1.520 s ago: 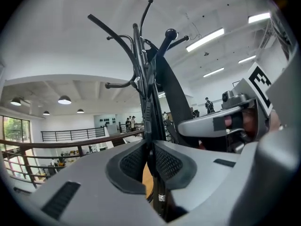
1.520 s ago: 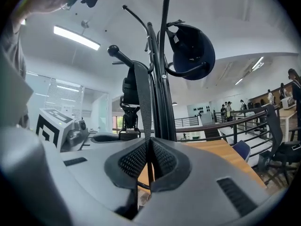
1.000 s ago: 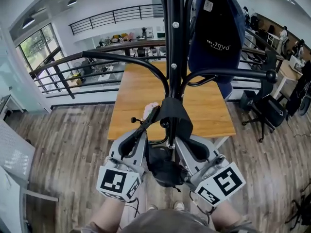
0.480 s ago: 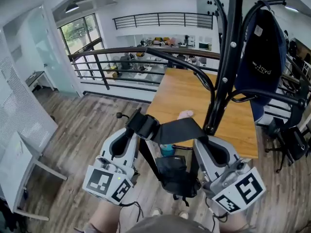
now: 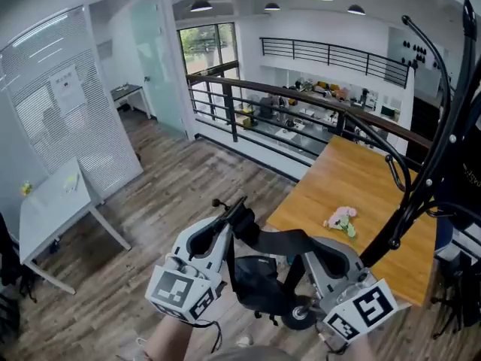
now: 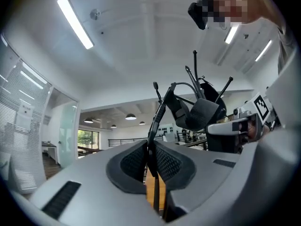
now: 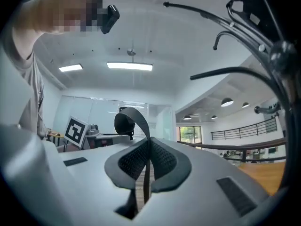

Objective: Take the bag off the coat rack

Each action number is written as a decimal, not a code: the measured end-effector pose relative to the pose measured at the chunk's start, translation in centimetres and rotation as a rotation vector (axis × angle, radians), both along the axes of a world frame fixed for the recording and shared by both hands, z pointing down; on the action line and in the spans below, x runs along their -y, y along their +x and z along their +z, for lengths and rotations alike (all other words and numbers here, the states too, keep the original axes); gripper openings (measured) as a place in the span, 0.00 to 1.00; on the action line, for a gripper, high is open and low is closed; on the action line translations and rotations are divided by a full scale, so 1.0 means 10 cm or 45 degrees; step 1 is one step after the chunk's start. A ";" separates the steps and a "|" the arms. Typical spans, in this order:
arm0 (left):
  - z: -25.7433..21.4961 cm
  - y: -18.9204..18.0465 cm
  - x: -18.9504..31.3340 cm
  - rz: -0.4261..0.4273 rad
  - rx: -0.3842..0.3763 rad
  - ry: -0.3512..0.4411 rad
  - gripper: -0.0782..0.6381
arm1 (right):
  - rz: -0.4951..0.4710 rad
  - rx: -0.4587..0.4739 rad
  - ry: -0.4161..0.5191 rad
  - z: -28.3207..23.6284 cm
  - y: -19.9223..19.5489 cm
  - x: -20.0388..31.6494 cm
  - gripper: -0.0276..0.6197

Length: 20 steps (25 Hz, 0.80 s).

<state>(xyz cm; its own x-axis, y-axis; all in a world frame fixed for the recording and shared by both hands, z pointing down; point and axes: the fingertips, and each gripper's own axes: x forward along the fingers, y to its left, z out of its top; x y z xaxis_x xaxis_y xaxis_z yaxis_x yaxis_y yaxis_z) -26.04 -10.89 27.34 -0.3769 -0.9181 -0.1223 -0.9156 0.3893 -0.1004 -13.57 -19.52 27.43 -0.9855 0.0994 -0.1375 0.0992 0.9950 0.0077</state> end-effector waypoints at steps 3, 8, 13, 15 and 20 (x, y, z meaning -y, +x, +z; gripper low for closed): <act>0.08 -0.21 -0.25 -0.123 -0.036 -0.026 0.16 | -0.113 -0.036 -0.017 0.11 -0.24 -0.12 0.09; 0.37 -0.42 -0.70 -0.316 -0.070 -0.108 0.16 | -0.251 -0.116 -0.013 0.37 -0.64 -0.33 0.09; 0.74 -0.50 -1.06 -0.433 -0.112 -0.244 0.16 | -0.335 -0.222 -0.033 0.76 -0.92 -0.53 0.09; 0.87 -0.51 -1.15 -0.464 -0.145 -0.274 0.16 | -0.363 -0.268 -0.039 0.88 -0.98 -0.59 0.09; 1.06 -0.53 -1.33 -0.520 -0.191 -0.321 0.16 | -0.431 -0.323 -0.022 1.00 -1.10 -0.75 0.09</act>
